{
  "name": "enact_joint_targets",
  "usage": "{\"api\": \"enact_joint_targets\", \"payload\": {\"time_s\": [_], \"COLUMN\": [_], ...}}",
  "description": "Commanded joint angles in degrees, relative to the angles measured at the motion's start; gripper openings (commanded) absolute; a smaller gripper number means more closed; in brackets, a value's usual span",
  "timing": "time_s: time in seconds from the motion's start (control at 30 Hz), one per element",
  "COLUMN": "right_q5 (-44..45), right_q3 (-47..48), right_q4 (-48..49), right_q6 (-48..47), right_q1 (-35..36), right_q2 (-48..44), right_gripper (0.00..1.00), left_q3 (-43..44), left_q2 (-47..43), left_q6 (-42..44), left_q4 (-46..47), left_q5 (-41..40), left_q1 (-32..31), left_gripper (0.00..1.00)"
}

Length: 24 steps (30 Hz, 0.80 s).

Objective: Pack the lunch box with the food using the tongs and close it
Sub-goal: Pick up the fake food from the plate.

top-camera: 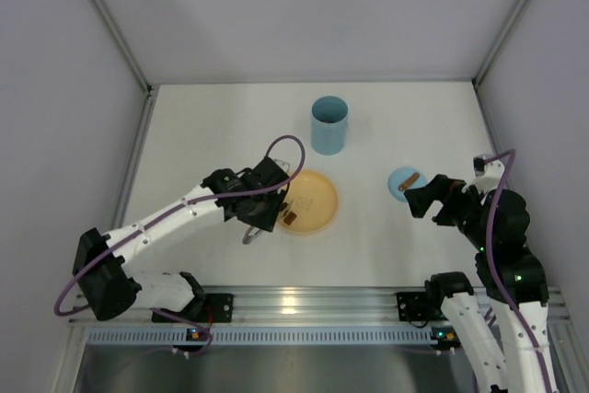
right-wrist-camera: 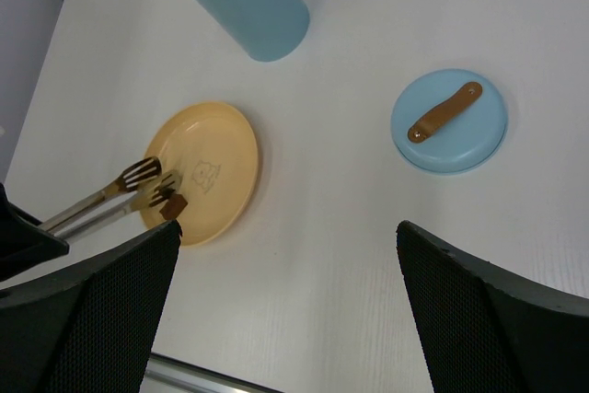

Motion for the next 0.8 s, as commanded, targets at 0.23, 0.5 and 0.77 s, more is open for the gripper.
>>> {"api": "enact_joint_targets", "payload": {"time_s": [0.23, 0.5, 0.77], "right_q5": [0.02, 0.11, 0.11], "right_q3": [0.68, 1.38, 2.08], "right_q4": [1.11, 0.85, 0.68], "right_q6": [-0.20, -0.29, -0.29], "right_q1": [-0.79, -0.79, -0.79], "right_q2": [-0.22, 0.31, 0.66], "right_gripper": [0.99, 0.99, 1.00], "left_q3": [-0.05, 2.05, 8.29], "left_q2": [1.50, 1.33, 2.38], "left_q6": [-0.54, -0.11, 0.60], "left_q4": [3.14, 2.44, 1.03], "left_q5": [-0.57, -0.65, -1.71], "left_q1": [-0.32, -0.40, -0.49], "left_gripper": [0.41, 0.29, 0.26]}}
